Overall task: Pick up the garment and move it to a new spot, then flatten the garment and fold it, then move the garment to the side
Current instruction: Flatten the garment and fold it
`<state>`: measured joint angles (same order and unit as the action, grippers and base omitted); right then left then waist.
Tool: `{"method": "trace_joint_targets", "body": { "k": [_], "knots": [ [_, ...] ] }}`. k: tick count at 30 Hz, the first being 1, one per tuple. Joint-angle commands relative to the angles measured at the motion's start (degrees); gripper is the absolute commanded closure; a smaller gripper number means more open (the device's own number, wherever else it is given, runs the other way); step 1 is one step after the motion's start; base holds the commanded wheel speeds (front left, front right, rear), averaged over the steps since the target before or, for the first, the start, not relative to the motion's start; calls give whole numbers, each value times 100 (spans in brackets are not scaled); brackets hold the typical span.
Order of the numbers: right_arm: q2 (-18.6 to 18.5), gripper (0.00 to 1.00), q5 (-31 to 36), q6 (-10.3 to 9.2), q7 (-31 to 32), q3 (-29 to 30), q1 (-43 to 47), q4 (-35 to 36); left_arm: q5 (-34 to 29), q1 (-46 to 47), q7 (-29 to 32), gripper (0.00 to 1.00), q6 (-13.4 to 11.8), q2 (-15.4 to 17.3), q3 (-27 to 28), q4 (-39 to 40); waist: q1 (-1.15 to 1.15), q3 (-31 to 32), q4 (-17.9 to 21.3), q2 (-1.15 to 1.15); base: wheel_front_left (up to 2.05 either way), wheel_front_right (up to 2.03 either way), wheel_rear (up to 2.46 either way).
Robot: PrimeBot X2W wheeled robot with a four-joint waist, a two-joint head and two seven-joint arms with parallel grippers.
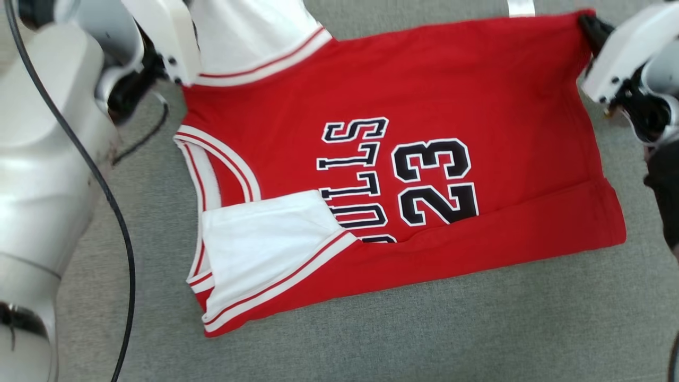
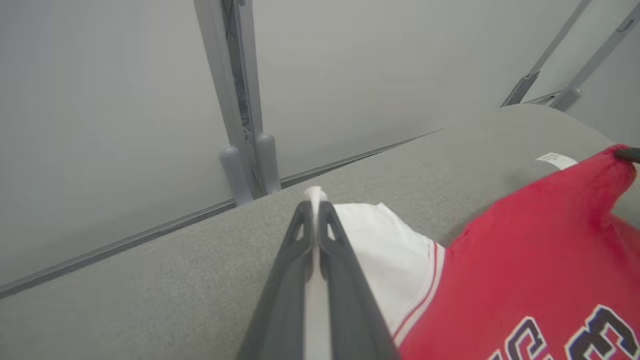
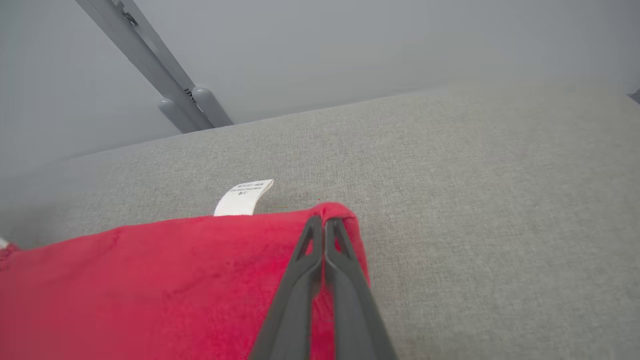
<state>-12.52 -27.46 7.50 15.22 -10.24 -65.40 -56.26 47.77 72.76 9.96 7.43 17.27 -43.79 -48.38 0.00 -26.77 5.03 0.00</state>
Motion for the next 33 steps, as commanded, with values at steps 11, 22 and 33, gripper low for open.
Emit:
{"method": "trace_joint_targets", "body": {
  "k": [11,22,33],
  "knots": [
    [-1122,100,-1330,-2,572,-549,1318,906,780,-1537,-185,100,-81,771,-204,1694,0,845,-424,0,0,0,0],
    [-1889,100,-1949,-2,634,-692,2504,2025,1084,-3162,47,100,-1093,1597,-181,4259,0,940,-576,0,0,0,0],
    [-2112,100,-2108,-2,616,-394,3646,2758,1216,-4659,-202,100,-2014,2100,-216,6002,0,850,-568,0,0,0,0]
  ]
}}
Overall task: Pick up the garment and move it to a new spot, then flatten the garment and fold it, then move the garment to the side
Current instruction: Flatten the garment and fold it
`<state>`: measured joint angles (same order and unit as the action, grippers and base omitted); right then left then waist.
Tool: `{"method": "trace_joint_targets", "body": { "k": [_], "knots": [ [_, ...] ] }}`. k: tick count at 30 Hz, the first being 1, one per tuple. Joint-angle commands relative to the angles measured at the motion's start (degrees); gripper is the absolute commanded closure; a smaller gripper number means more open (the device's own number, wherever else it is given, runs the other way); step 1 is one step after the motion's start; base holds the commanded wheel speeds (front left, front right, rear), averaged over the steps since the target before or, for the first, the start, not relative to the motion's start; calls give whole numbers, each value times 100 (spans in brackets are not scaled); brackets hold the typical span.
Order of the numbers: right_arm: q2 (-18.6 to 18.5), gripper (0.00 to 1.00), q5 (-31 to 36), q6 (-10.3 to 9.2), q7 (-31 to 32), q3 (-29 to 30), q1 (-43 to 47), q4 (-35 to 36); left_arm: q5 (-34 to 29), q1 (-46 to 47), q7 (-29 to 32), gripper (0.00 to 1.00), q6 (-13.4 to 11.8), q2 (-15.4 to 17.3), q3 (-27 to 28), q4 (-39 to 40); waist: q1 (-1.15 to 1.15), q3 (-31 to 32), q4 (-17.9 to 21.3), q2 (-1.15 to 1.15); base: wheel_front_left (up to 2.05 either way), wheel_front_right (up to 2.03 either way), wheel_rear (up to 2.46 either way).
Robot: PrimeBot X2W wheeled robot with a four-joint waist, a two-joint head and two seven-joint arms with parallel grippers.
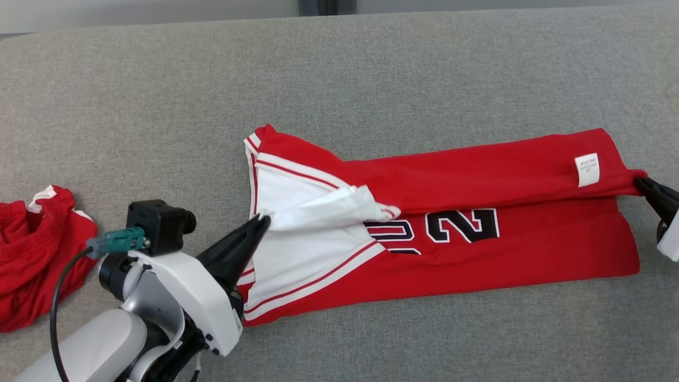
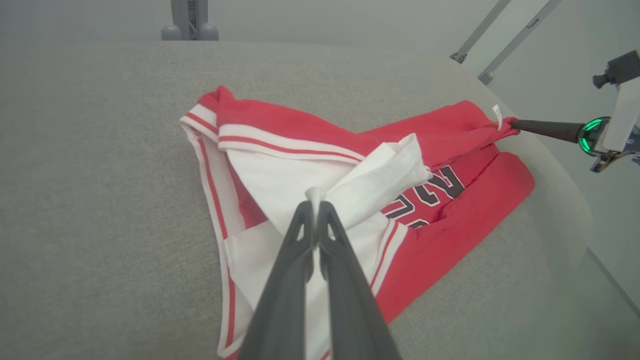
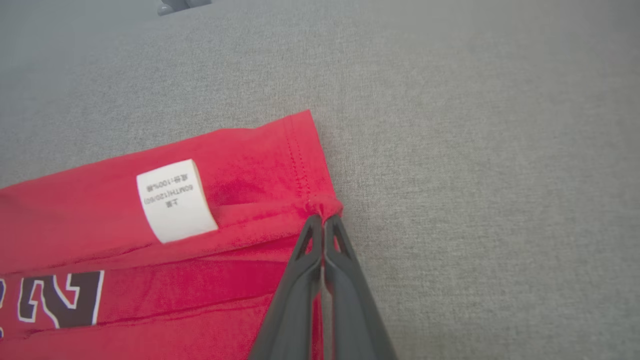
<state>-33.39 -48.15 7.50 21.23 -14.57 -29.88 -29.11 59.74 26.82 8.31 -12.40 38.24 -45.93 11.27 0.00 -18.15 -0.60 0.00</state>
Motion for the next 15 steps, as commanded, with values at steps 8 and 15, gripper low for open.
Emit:
{"method": "trace_joint_targets", "body": {
  "k": [8,15],
  "knots": [
    [192,100,171,-2,-62,307,536,311,29,-444,-215,100,-63,-170,-176,-164,0,-127,47,0,0,0,0],
    [490,100,330,-2,-12,397,660,186,-37,-503,-321,100,-21,-351,-293,-629,0,-138,90,0,0,0,0]
  ]
}}
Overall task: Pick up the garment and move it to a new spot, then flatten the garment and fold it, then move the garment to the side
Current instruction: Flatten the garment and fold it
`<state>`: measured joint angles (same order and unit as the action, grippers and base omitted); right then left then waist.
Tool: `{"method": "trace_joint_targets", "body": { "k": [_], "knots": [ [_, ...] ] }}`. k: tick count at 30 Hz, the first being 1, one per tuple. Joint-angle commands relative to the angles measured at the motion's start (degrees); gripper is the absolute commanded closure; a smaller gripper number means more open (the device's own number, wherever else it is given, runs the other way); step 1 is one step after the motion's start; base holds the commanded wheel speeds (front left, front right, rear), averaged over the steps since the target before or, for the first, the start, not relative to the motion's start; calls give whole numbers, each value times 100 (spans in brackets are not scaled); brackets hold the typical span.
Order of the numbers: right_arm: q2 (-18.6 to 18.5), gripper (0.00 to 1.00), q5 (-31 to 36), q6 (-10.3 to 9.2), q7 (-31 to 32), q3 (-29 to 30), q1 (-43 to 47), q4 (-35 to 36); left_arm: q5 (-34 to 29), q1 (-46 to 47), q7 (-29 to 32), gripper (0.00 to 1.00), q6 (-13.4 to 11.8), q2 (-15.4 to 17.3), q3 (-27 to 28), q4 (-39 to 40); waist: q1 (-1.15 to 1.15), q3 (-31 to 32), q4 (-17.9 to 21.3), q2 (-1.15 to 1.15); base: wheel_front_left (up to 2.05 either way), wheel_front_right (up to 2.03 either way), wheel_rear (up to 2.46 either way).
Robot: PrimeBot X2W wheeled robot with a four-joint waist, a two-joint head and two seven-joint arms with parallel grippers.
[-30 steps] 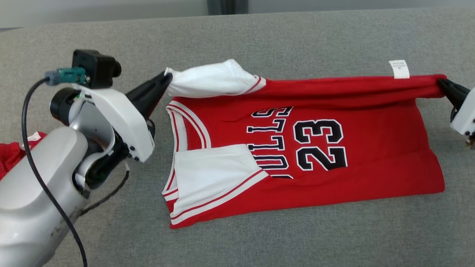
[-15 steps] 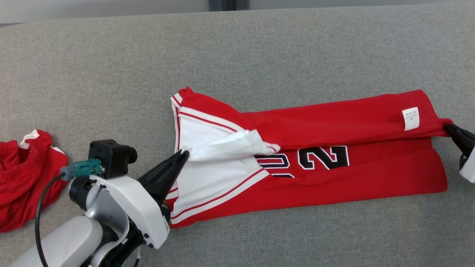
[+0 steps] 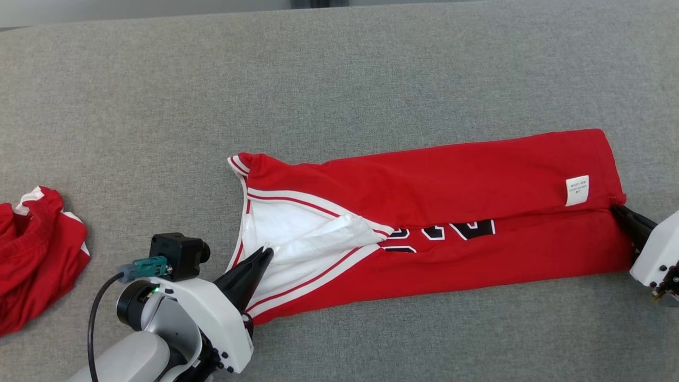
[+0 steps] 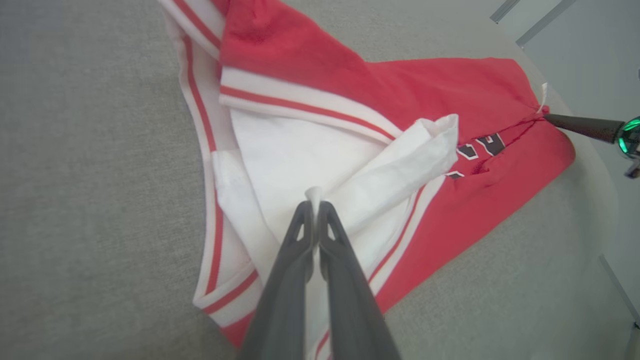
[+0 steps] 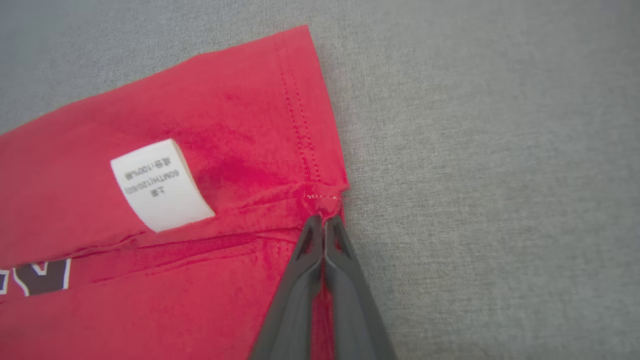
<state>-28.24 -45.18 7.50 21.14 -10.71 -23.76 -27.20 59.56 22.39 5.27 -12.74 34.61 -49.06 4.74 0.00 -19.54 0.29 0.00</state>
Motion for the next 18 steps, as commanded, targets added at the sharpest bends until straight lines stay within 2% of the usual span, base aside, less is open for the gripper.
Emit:
{"method": "trace_joint_targets", "body": {
  "k": [1,5,10,15,16,17,18],
  "knots": [
    [7,100,68,-2,-6,15,72,-26,-17,-69,-41,100,25,-27,5,-50,0,8,4,0,0,0,0],
    [89,100,152,-2,-14,120,151,-34,40,-104,-165,100,45,-125,41,-301,0,67,21,0,0,0,0],
    [73,100,275,-2,17,184,232,-72,86,-203,-196,100,16,-85,55,-371,0,119,49,0,0,0,0],
    [252,100,408,-2,-77,158,202,-307,118,-232,-208,100,-20,-228,7,-547,0,164,62,0,0,0,0],
    [289,78,426,-2,-137,175,185,-385,126,-245,-220,100,-10,-259,-13,-610,0,183,63,0,0,0,0],
    [318,27,462,-3,-217,214,169,-471,119,-250,-241,65,-10,-286,-16,-675,0,204,63,0,0,0,0],
    [340,0,493,-4,-314,243,146,-542,107,-250,-275,53,-32,-323,-10,-731,0,227,60,0,0,0,0]
  ]
}}
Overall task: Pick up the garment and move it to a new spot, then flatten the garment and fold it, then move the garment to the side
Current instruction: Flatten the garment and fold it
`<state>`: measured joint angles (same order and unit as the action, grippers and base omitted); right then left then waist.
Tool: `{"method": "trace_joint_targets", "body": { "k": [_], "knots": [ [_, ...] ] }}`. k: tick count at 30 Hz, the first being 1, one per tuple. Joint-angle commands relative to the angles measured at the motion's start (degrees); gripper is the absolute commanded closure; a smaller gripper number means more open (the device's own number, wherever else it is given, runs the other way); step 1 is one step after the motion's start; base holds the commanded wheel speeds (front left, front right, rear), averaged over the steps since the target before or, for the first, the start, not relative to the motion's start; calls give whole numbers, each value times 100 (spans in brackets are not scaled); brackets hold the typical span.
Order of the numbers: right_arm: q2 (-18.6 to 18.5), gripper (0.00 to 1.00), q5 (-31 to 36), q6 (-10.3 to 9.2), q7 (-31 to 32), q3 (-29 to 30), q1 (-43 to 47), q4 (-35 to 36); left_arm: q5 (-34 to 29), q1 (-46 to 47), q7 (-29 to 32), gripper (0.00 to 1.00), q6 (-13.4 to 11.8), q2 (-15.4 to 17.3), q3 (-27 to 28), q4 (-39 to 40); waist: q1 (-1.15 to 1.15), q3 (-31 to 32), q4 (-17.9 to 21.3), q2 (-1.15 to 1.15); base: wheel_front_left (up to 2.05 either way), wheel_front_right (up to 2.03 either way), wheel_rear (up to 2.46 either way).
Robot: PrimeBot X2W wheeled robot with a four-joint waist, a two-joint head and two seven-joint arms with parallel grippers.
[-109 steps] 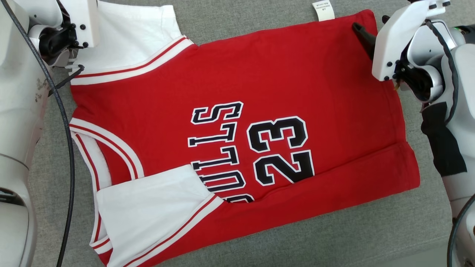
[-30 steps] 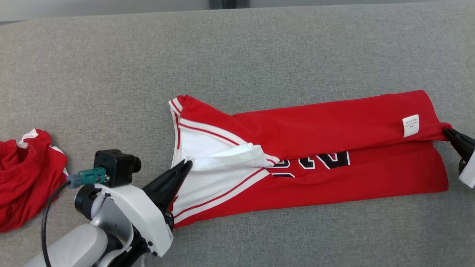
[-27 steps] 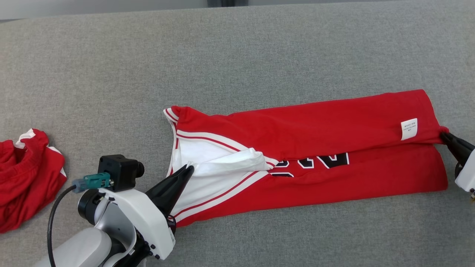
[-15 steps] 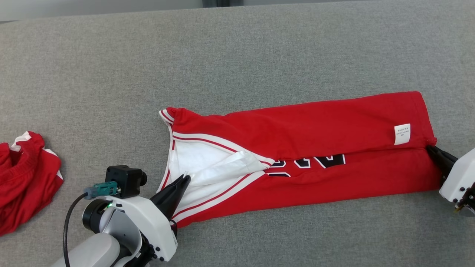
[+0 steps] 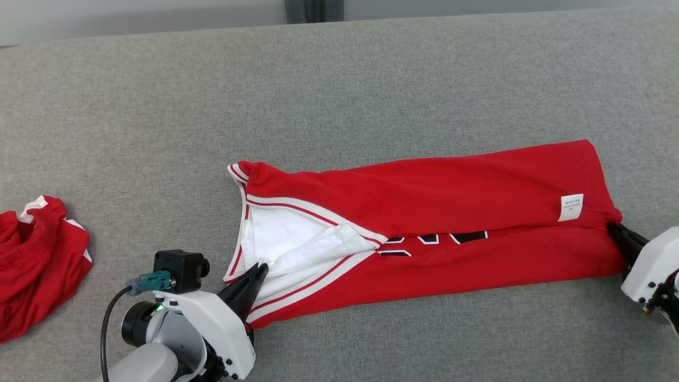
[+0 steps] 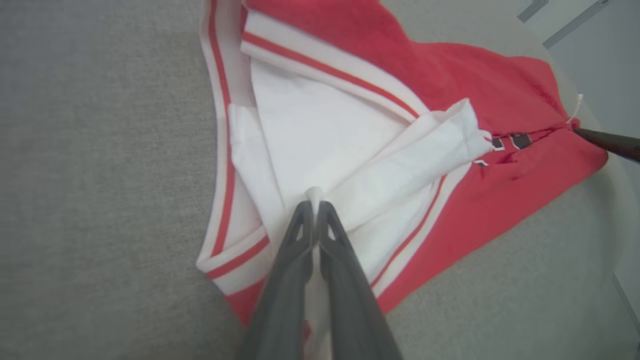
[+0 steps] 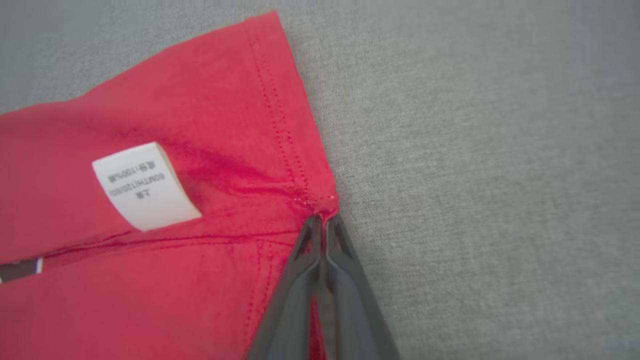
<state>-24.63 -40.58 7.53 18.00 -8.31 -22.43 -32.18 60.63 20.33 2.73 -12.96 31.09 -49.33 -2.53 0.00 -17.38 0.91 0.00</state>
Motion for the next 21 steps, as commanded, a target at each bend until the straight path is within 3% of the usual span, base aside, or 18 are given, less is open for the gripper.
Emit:
{"method": "trace_joint_targets", "body": {
  "k": [1,3,6,11,17,21],
  "knots": [
    [3,0,56,-7,-107,28,-5,-91,-13,-50,-44,44,-22,-7,12,-54,0,44,-6,0,0,0,0],
    [36,0,72,-6,-306,74,-13,-142,-42,-90,-157,0,-91,-63,43,-139,0,121,-7,0,0,0,0],
    [-92,0,245,-5,-723,136,14,-83,-96,-173,-453,0,-262,-73,193,-182,0,242,1,0,0,0,0],
    [-47,0,718,-5,-1730,211,172,271,-314,-415,-1150,0,-754,-91,475,-121,0,506,10,0,0,0,0],
    [385,0,1238,-5,-2614,56,585,768,-710,-724,-1745,0,-1191,-312,965,-91,0,889,-5,0,0,0,0],
    [741,0,1513,-5,-3019,4,902,919,-1339,-1011,-1791,0,-1288,-630,1460,56,0,1140,-30,0,0,0,0]
  ]
}}
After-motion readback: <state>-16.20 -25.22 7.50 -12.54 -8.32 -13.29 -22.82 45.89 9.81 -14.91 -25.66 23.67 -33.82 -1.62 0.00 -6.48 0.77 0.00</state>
